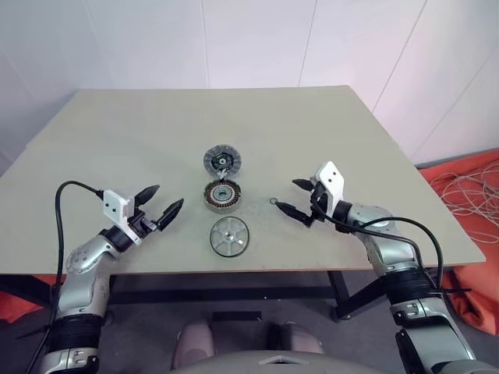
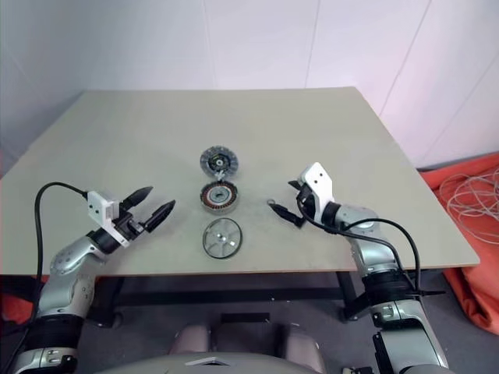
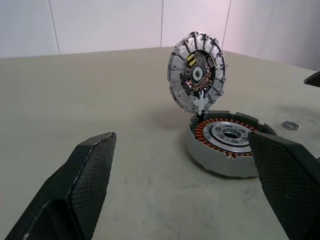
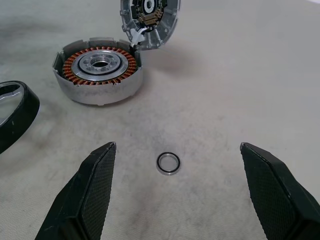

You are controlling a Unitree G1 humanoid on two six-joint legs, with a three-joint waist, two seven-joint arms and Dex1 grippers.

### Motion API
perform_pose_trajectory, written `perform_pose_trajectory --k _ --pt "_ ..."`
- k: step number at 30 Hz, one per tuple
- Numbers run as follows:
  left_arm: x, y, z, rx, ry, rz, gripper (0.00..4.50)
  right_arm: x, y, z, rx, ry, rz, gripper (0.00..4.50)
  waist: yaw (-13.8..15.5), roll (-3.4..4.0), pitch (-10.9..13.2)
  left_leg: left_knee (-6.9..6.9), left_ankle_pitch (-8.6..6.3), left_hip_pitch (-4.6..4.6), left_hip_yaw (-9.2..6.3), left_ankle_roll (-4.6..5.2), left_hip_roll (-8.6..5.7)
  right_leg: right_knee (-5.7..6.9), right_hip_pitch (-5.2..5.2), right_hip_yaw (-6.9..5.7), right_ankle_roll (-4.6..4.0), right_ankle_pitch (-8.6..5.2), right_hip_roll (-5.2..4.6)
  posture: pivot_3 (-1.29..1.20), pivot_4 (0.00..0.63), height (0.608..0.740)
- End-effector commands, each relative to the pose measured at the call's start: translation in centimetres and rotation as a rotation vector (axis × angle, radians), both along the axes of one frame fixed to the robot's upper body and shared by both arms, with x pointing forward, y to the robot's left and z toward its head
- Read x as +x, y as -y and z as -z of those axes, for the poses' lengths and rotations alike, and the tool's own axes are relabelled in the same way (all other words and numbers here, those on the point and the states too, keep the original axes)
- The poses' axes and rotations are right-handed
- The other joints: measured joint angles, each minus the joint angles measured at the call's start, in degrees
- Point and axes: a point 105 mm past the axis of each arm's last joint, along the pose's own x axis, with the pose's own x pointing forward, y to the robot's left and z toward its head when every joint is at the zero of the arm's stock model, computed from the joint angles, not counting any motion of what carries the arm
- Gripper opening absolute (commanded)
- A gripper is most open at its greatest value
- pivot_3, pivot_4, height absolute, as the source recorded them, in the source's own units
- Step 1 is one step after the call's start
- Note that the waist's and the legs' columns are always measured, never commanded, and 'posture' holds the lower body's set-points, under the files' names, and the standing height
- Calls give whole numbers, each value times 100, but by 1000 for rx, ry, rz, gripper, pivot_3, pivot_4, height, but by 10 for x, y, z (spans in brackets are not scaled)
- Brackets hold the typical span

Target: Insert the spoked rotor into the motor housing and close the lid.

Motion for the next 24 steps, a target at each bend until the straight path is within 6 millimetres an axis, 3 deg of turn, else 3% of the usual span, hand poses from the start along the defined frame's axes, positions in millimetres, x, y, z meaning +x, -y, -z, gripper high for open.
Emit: perform_pose_trajectory --k 1,10,24 --pt "4 -4 -13 1 50 0 4476 3 -2 -15 11 67 0 4500 -3 0 0 0 0 0 0 0 0 0 0 0 0 0 0 0 0 740" --pt "6 -8 -14 -16 49 -2 4476 9 -1 -23 6 104 20 4500 -5 0 0 -1 0 0 0 0 1 0 0 0 0 0 0 0 0 740" --pt "8 -9 -21 -28 81 -25 4476 5 0 -19 21 93 34 4500 -7 0 0 -2 0 -1 0 0 1 1 0 0 0 0 0 0 0 740"
